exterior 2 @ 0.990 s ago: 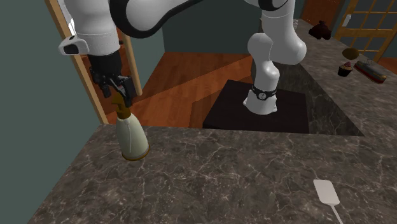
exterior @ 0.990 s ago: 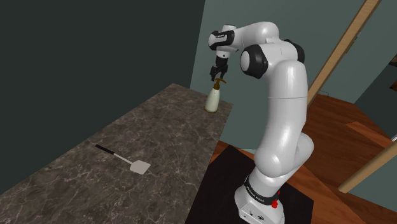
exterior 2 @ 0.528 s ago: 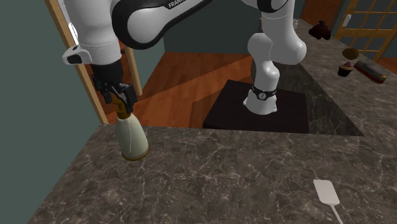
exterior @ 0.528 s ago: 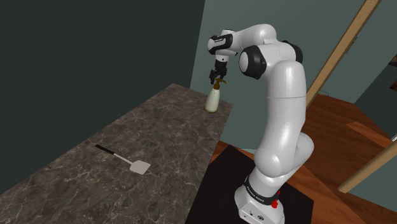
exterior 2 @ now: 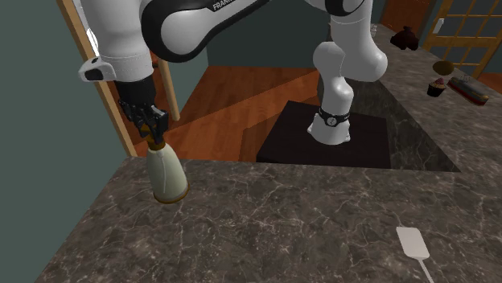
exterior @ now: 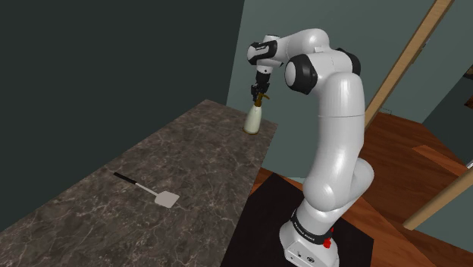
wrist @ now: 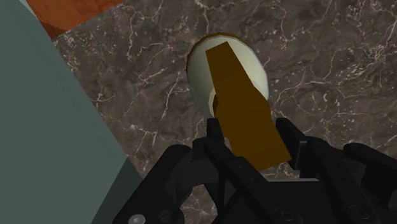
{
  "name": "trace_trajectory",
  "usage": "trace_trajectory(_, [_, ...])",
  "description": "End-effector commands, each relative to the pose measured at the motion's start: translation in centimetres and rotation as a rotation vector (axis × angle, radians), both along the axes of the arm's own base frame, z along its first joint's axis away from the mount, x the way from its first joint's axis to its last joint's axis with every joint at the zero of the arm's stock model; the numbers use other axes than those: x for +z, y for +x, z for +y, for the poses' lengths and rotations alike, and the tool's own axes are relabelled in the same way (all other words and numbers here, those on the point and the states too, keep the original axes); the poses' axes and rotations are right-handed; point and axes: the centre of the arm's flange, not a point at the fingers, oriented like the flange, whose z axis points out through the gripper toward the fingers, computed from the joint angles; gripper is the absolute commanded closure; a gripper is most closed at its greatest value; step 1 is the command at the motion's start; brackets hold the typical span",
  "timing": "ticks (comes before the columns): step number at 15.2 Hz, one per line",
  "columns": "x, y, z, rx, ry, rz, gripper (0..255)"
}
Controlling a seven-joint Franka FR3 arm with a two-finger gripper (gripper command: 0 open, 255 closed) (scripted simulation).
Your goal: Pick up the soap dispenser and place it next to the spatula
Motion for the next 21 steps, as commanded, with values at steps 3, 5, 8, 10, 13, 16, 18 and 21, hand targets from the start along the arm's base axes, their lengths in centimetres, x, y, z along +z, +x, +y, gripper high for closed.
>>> trace_trajectory(3, [-0.1,0.0,0.0,0.0,0.001,0.001,255])
trace_trajectory(5, [-0.1,0.0,0.0,0.0,0.001,0.001,255])
trace_trajectory(8, [1.0,0.0,0.0,0.0,0.001,0.001,255])
trace_trajectory(10, [2.0,0.0,0.0,0.0,0.001,0.001,255])
trace_trajectory(13, [3.6,0.0,0.0,0.0,0.001,0.001,255])
trace_trajectory(16, [5.2,0.0,0.0,0.0,0.001,0.001,255])
trace_trajectory(18, [6.3,0.0,0.0,0.0,0.001,0.001,255])
trace_trajectory(21, [7.9,0.0,0.0,0.0,0.001,0.001,255])
